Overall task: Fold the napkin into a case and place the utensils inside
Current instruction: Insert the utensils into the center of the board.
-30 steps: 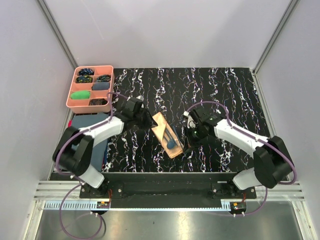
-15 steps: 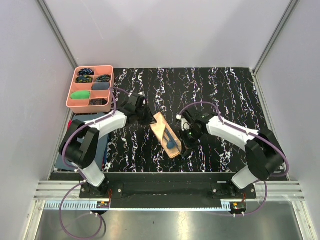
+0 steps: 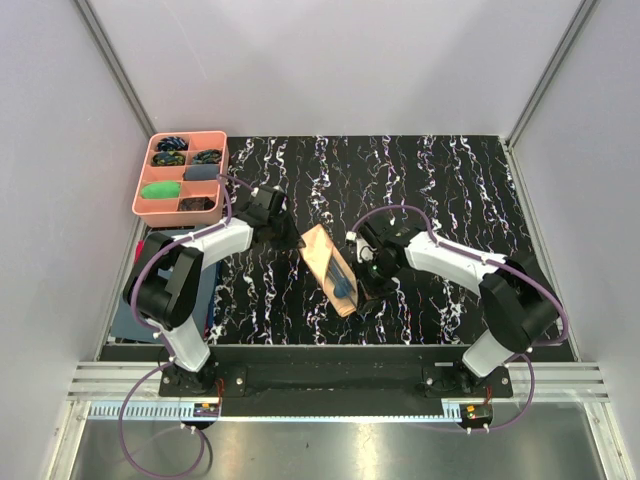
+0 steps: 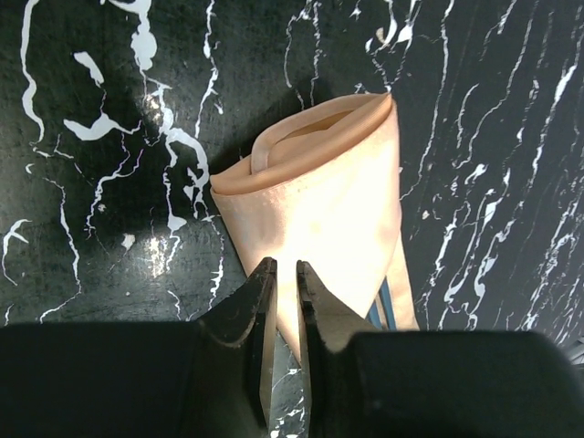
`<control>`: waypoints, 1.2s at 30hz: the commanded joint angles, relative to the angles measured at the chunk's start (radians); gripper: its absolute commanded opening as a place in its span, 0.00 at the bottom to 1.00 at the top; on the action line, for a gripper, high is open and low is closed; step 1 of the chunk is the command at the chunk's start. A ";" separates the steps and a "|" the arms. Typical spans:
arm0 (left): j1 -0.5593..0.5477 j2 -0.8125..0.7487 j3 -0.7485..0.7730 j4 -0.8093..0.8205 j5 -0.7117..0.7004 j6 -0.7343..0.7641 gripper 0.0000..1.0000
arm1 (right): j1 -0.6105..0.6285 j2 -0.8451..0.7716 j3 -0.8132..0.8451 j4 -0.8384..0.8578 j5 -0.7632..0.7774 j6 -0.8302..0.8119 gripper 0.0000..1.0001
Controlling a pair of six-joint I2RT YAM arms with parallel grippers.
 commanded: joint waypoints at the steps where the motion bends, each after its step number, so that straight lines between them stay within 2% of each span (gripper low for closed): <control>1: 0.000 0.005 0.037 0.020 -0.017 0.015 0.16 | 0.011 0.022 0.056 0.036 -0.005 -0.016 0.00; 19: -0.017 -0.021 -0.025 0.033 -0.011 0.009 0.14 | 0.011 0.194 0.208 0.112 0.055 -0.027 0.00; 36: -0.046 -0.038 -0.057 0.043 -0.009 0.000 0.13 | -0.003 0.272 0.277 0.129 0.072 -0.045 0.00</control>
